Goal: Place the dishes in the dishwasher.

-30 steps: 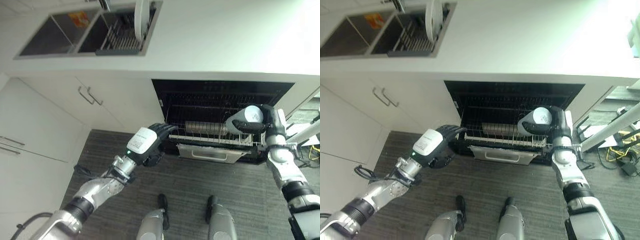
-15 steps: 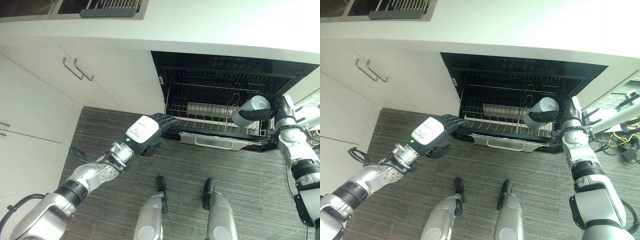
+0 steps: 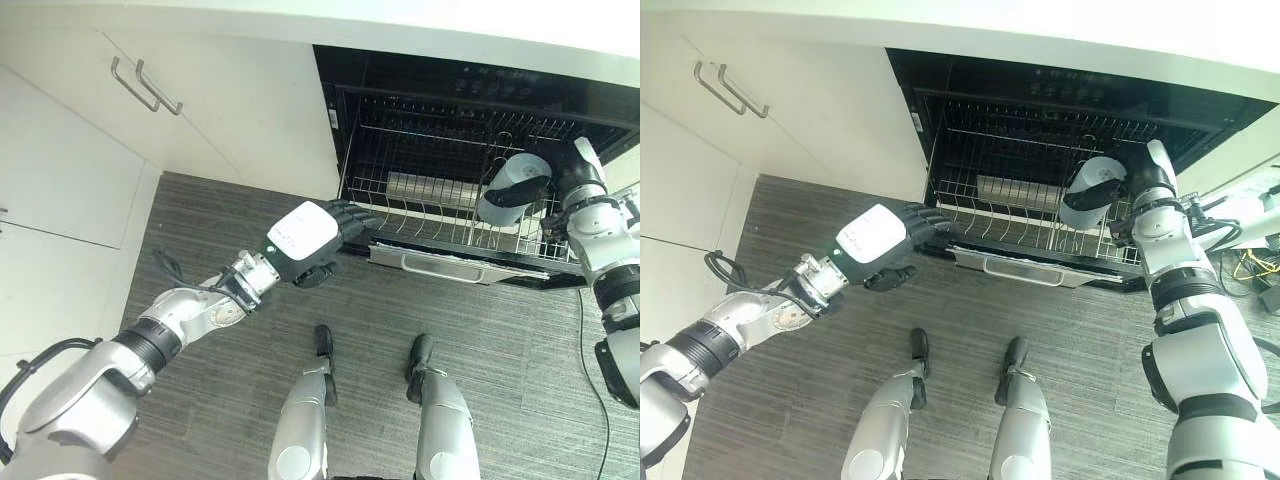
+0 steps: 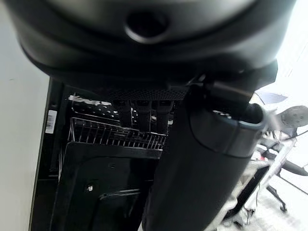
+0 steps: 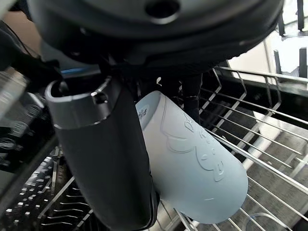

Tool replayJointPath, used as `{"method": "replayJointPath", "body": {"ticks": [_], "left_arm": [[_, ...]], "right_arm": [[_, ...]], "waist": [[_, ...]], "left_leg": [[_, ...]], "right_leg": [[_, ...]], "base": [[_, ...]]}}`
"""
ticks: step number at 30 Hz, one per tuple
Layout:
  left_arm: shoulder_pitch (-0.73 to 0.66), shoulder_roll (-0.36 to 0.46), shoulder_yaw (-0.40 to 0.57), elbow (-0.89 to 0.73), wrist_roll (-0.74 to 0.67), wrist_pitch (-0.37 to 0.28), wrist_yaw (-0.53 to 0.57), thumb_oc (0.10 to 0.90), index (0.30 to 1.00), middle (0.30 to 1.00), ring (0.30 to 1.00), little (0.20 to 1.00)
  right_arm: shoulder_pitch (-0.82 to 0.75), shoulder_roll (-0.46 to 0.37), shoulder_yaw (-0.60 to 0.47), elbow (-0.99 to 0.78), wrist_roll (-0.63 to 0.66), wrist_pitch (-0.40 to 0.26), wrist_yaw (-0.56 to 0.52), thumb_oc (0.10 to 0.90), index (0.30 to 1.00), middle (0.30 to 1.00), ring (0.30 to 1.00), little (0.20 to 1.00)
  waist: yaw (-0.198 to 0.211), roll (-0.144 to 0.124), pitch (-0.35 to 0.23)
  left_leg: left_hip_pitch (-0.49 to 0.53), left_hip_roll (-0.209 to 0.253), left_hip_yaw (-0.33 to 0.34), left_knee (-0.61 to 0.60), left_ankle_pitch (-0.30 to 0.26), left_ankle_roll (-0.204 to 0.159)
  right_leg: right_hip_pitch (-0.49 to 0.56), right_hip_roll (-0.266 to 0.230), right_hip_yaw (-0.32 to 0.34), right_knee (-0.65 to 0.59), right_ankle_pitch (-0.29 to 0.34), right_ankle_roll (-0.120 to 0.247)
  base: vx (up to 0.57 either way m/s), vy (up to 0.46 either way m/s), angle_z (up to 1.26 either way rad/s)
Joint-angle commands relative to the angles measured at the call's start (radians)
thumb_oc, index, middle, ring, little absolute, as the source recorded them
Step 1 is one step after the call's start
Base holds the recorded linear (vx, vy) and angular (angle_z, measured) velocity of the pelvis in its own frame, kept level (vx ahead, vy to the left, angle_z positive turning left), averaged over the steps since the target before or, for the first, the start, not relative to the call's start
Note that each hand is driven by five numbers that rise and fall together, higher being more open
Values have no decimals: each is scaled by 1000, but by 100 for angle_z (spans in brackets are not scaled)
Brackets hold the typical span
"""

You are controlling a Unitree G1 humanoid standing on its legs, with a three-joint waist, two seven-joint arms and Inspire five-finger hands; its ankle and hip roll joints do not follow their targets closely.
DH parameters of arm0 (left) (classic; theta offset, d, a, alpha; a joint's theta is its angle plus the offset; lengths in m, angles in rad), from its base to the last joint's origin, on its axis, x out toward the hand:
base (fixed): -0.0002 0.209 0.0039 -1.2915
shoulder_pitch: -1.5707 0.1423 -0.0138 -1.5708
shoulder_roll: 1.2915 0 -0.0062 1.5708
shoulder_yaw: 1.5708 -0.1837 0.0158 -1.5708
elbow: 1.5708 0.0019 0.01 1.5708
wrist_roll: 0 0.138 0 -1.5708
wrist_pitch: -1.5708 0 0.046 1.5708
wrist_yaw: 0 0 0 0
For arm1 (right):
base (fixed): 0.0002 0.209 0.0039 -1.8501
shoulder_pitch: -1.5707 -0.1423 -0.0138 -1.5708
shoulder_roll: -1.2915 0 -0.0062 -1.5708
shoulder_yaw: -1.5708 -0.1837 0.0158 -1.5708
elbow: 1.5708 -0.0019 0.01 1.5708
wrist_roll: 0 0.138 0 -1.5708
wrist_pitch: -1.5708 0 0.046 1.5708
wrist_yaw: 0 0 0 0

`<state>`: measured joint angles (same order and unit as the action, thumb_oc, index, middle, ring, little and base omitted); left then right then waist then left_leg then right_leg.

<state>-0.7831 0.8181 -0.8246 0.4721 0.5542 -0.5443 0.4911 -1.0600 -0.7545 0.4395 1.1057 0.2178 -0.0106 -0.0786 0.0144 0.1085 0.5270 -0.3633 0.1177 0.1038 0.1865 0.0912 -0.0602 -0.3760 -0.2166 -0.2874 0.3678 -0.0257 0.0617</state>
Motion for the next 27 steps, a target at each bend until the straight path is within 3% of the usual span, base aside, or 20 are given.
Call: {"method": "replayJointPath", "body": {"ticks": [1, 10, 16, 20, 23, 24, 27], "left_arm": [[-65, 43, 57, -73, -71, -26, 52, 800, 900, 900, 900, 900], [-89, 22, 50, -46, -46, -29, 77, 800, 900, 900, 900, 900], [-94, 11, 44, -32, -30, -29, 92, 800, 900, 900, 900, 900], [-94, 5, 40, -26, -23, -24, 107, 800, 900, 900, 900, 900], [-91, 2, 36, -23, -17, -21, 113, 800, 900, 900, 900, 900], [-91, -2, 31, -19, -11, -22, 120, 800, 900, 900, 900, 900], [-90, -8, 26, -18, -2, -17, 126, 800, 900, 900, 900, 900]], "right_arm": [[-109, -19, 20, -44, 21, -21, -7, 400, 300, 300, 300, 300], [-89, 29, 34, 13, -69, 15, -10, 400, 300, 300, 300, 300], [-52, 52, 40, 44, -117, 55, 43, 400, 300, 300, 300, 300], [-26, 67, 44, 75, -132, 111, 136, 400, 300, 300, 300, 300], [-9, 76, 43, 94, -123, 111, 153, 400, 300, 300, 300, 300], [-6, 86, 44, 111, -108, 138, 175, 800, 900, 900, 900, 900], [-1, 104, 37, 125, -111, 109, 125, 800, 900, 900, 900, 900]], "waist": [[15, -14, -28], [16, -10, -9], [16, -10, -7], [16, -11, -7], [16, -11, -7], [17, -10, -7], [17, -8, -7]], "left_leg": [[-15, -22, 7, 113, -173, -4], [-26, -26, 6, 113, -170, 1], [-32, -30, 4, 113, -169, 5], [-39, -29, 8, 113, -168, 7], [-37, -30, 8, 113, -172, 8], [-40, -31, 8, 113, -171, 8], [-43, -30, 10, 113, -169, 7]], "right_leg": [[61, 24, 107, -68, -36, 94], [45, 25, 108, -68, -28, 94], [35, 25, 111, -68, -22, 95], [26, 22, 111, -68, -19, 95], [28, 20, 111, -68, -23, 97], [26, 19, 111, -68, -23, 96], [23, 18, 110, -68, -20, 96]], "base": [[0, 0, 0], [0, 0, 0], [-1, 0, -1], [0, 0, 0], [0, 0, 0], [0, 0, 0], [-10, -2, 0]]}}
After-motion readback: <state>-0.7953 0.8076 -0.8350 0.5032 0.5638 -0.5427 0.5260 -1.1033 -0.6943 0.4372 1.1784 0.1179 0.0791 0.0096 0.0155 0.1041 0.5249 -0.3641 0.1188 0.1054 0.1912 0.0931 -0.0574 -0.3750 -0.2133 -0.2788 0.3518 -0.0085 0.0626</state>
